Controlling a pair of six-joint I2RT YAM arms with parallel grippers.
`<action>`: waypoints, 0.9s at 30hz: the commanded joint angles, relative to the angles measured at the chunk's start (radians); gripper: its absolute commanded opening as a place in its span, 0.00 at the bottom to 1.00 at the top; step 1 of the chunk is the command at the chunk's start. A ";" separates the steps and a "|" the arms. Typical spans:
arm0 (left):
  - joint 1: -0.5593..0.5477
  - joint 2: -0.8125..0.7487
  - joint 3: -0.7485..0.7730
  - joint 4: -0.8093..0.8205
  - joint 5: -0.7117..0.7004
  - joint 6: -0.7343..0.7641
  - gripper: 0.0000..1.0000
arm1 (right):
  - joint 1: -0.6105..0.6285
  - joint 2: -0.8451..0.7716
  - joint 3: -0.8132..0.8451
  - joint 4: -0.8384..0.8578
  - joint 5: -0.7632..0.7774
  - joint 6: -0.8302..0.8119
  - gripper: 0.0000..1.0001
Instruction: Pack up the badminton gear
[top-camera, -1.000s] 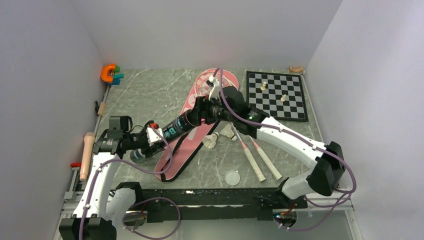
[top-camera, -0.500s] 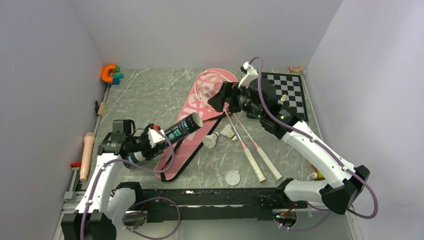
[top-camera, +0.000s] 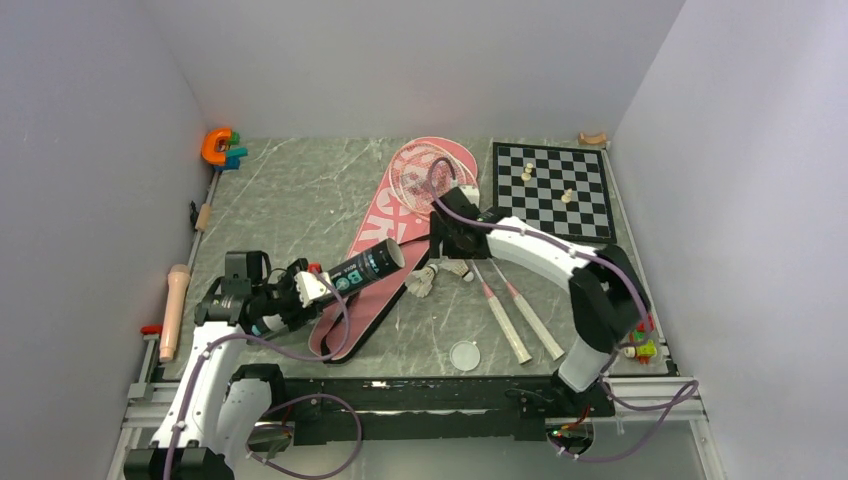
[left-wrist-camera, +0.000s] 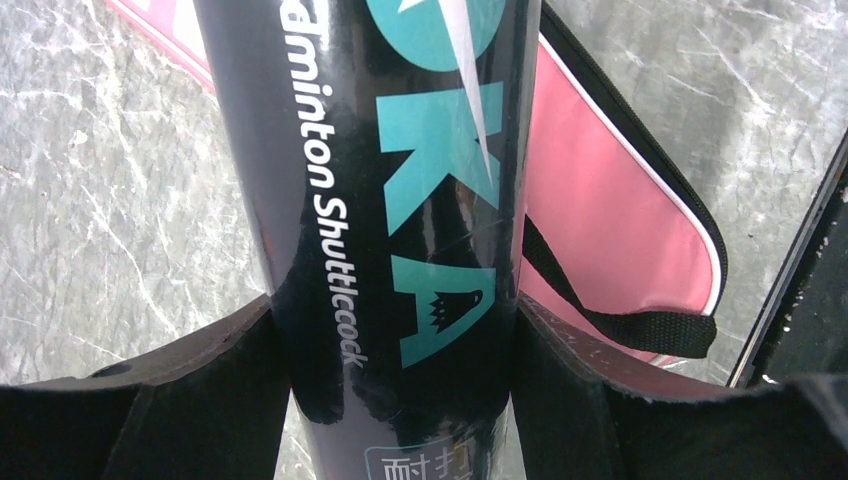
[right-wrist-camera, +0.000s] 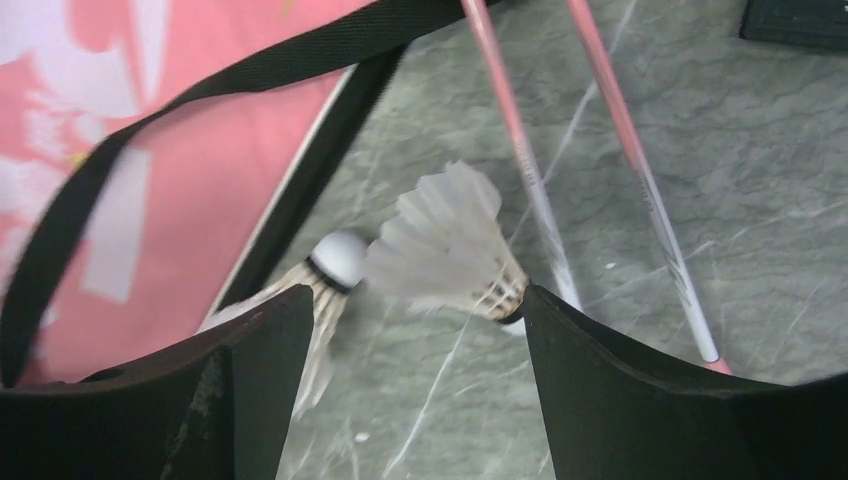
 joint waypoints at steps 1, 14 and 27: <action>0.000 -0.034 -0.017 -0.016 0.023 0.050 0.13 | -0.003 0.078 0.113 -0.047 0.129 0.026 0.80; -0.001 -0.034 -0.026 -0.019 0.030 0.037 0.15 | -0.004 0.164 0.132 -0.057 0.178 0.033 0.63; -0.001 -0.046 -0.028 -0.015 0.036 0.029 0.15 | -0.006 0.143 0.127 -0.081 0.189 0.025 0.25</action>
